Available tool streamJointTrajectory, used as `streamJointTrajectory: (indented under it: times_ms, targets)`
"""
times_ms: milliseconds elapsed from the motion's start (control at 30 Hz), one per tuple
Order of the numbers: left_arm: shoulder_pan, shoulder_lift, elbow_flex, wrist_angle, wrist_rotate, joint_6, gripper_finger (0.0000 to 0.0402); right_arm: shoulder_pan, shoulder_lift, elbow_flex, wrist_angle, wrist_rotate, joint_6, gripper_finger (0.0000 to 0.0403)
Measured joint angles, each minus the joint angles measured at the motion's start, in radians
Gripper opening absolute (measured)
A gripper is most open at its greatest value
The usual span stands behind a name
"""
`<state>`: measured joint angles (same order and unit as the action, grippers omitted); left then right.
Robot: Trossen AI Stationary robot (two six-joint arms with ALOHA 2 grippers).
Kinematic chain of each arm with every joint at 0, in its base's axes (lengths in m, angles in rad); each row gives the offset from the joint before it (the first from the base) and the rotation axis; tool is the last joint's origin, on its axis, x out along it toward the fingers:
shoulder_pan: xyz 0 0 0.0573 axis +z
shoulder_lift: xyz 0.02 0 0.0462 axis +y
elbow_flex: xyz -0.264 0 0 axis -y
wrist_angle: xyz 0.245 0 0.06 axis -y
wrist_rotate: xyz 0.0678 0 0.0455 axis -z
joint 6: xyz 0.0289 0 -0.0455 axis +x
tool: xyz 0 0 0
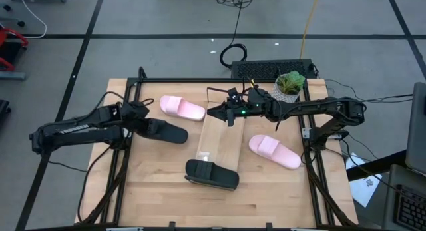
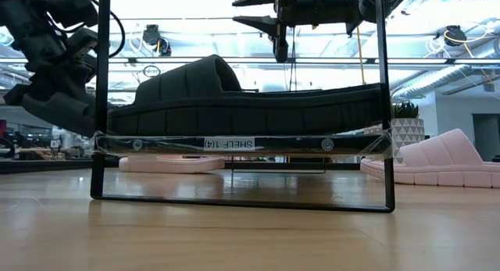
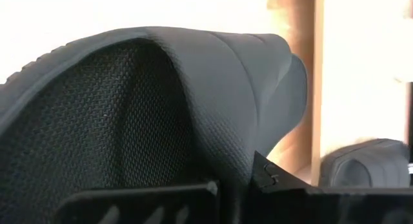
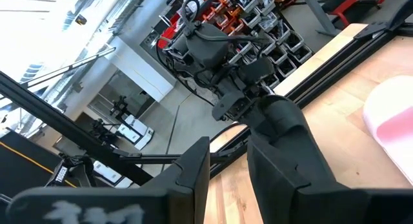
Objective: Pick and place slides into the shelf
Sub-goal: Put the black slide on the shelf
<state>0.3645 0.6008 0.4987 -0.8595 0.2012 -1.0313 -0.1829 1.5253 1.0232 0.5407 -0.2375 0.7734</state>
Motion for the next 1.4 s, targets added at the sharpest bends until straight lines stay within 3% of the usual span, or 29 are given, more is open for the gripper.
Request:
streamJointTrajectory:
  times_ms: [800,1133,1400]
  targets:
    - [0.000,0.041,-0.001,0.008,0.022,0.037,0.0025,0.000,0.000,0.000,0.000,0.004,0.000,0.0093]
    - [0.000,0.039,-0.002,0.212,0.095,-0.018,0.0026,0.000,0.000,0.000,0.000,0.002,0.000,0.0093]
    - [-0.053,0.041,-0.002,0.435,0.116,-0.214,0.0026,0.000,0.000,0.000,0.000,0.001,0.000,0.0093]
